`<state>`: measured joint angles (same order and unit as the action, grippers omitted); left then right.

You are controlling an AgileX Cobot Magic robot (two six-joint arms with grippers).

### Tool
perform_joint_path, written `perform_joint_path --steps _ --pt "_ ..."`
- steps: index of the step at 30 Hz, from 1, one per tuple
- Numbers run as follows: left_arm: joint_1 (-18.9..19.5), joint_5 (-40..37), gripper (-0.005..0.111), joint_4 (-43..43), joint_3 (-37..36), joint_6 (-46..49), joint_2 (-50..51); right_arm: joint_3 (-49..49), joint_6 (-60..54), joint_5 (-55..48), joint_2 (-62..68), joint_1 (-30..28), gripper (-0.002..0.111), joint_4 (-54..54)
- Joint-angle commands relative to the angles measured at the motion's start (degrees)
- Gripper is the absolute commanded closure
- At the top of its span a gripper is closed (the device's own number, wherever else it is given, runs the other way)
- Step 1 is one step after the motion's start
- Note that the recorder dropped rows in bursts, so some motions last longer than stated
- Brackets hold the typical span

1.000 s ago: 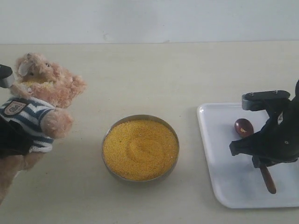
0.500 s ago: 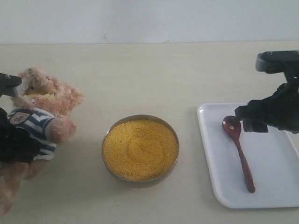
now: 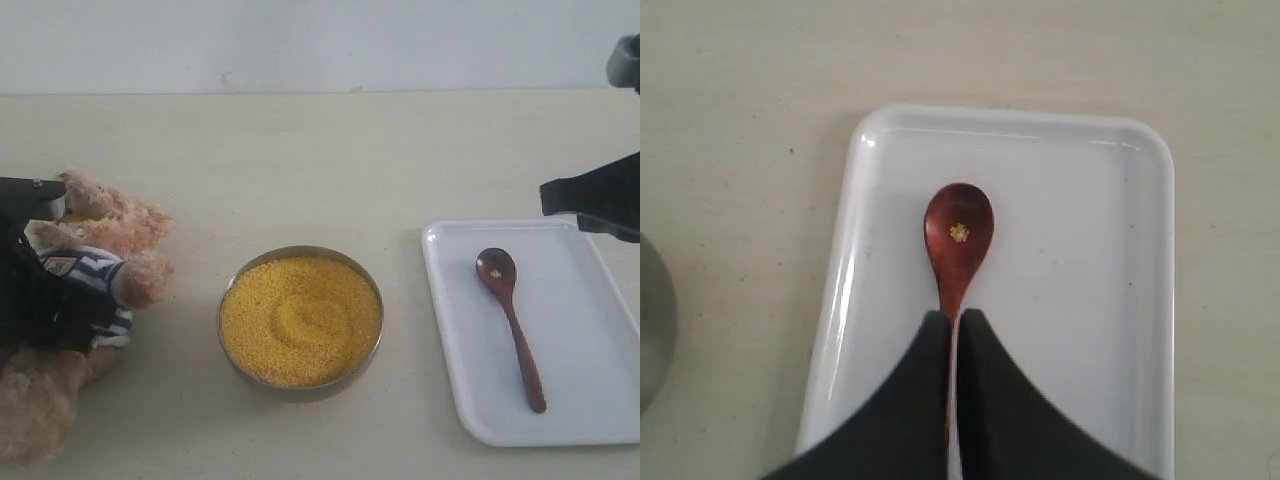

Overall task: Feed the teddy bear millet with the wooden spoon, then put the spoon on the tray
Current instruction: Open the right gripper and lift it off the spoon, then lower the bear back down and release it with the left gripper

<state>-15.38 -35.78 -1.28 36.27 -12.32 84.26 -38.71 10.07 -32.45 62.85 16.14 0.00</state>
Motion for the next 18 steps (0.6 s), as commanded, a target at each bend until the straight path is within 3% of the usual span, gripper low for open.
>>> perform_joint_path --steps 1,5,7,18 --pt "-0.5 4.6 0.103 0.0 0.5 -3.1 1.8 0.0 -2.9 -2.5 -4.8 -0.2 0.107 2.1" --pt "-0.5 5.7 0.102 0.2 0.5 -3.6 4.3 0.0 -5.6 -4.0 -7.3 -0.2 0.107 5.0" --pt "-0.5 5.8 0.096 0.3 0.5 -3.6 5.4 0.0 -6.7 -4.2 -7.8 -0.2 0.107 6.1" --pt "-0.5 7.6 0.028 0.4 1.5 -3.6 6.0 0.7 -9.5 -3.4 -7.9 -0.2 0.107 8.2"
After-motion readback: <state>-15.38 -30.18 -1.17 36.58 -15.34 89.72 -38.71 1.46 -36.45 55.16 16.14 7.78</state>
